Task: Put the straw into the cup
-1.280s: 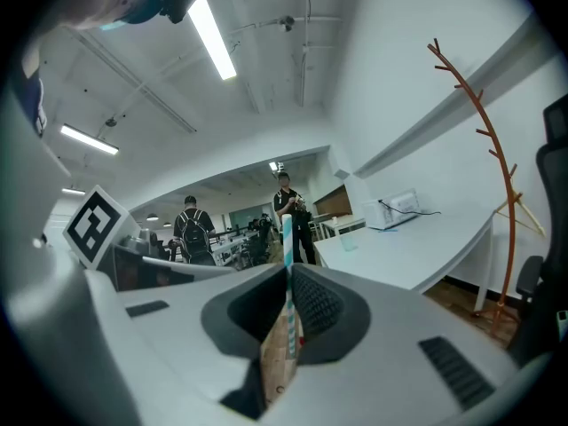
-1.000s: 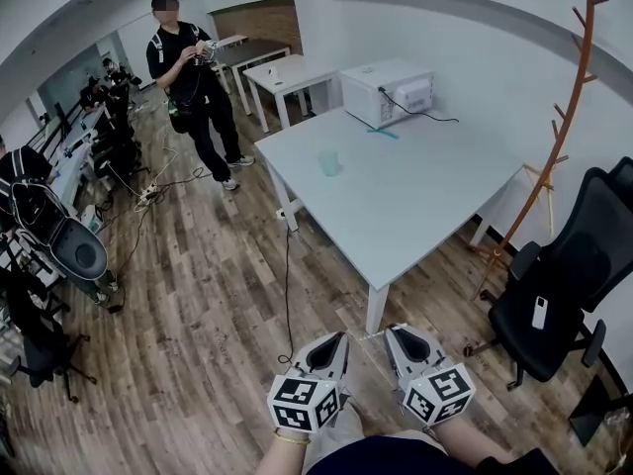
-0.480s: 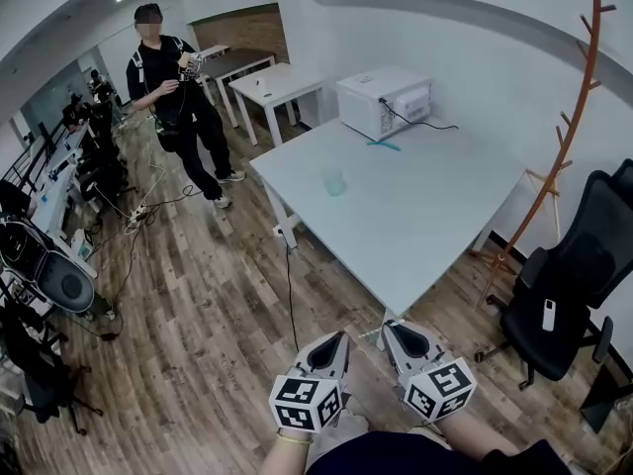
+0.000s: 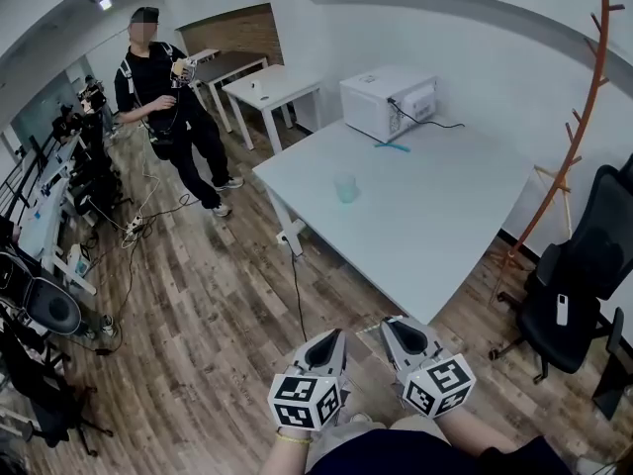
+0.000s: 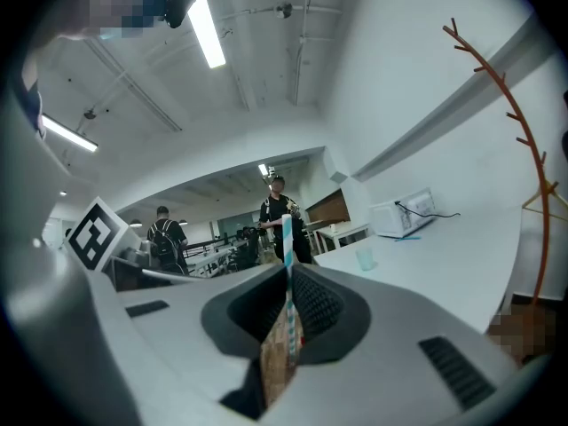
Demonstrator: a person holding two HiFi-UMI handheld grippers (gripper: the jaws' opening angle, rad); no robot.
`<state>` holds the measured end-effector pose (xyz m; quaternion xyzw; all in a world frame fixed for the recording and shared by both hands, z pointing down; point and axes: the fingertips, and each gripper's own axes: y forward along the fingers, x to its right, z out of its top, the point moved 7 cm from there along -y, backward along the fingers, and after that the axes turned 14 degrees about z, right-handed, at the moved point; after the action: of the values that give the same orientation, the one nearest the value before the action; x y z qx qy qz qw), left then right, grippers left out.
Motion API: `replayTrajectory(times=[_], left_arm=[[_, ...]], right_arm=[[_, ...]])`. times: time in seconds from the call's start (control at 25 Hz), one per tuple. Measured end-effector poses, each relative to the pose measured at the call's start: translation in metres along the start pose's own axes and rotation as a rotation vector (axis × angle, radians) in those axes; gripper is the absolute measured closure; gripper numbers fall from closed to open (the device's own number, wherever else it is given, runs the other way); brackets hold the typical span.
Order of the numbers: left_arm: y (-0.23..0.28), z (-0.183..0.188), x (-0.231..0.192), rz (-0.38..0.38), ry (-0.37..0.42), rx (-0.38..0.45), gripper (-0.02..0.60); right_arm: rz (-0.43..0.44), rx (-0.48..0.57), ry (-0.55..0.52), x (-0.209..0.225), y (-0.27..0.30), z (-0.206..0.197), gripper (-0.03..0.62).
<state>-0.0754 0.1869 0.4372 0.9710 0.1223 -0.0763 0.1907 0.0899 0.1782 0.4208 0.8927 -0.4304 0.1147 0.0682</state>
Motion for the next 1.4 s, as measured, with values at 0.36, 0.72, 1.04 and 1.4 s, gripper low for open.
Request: replayTrajectory(times=[0.36, 0.72, 1.04, 1.4], left_arm=[[0.013, 0.01, -0.034, 0.015, -0.01, 0.01, 0.563], [0.045, 0.022, -0.078, 0.069, -0.026, 0.009, 0.563], [0.093, 0.05, -0.125, 0.085, -0.044, -0.007, 0.563], [0.157, 0.088, -0.154, 0.045, -0.037, -0.015, 0.563]], right_arm=[[-0.003, -0.008, -0.013, 0.002, 0.036, 0.005, 0.553], [0.011, 0.006, -0.01, 0.03, 0.09, 0.012, 0.553], [0.016, 0.007, -0.041, 0.067, 0.164, 0.027, 0.553], [-0.036, 0.011, -0.049, 0.108, 0.213, 0.048, 0.553]])
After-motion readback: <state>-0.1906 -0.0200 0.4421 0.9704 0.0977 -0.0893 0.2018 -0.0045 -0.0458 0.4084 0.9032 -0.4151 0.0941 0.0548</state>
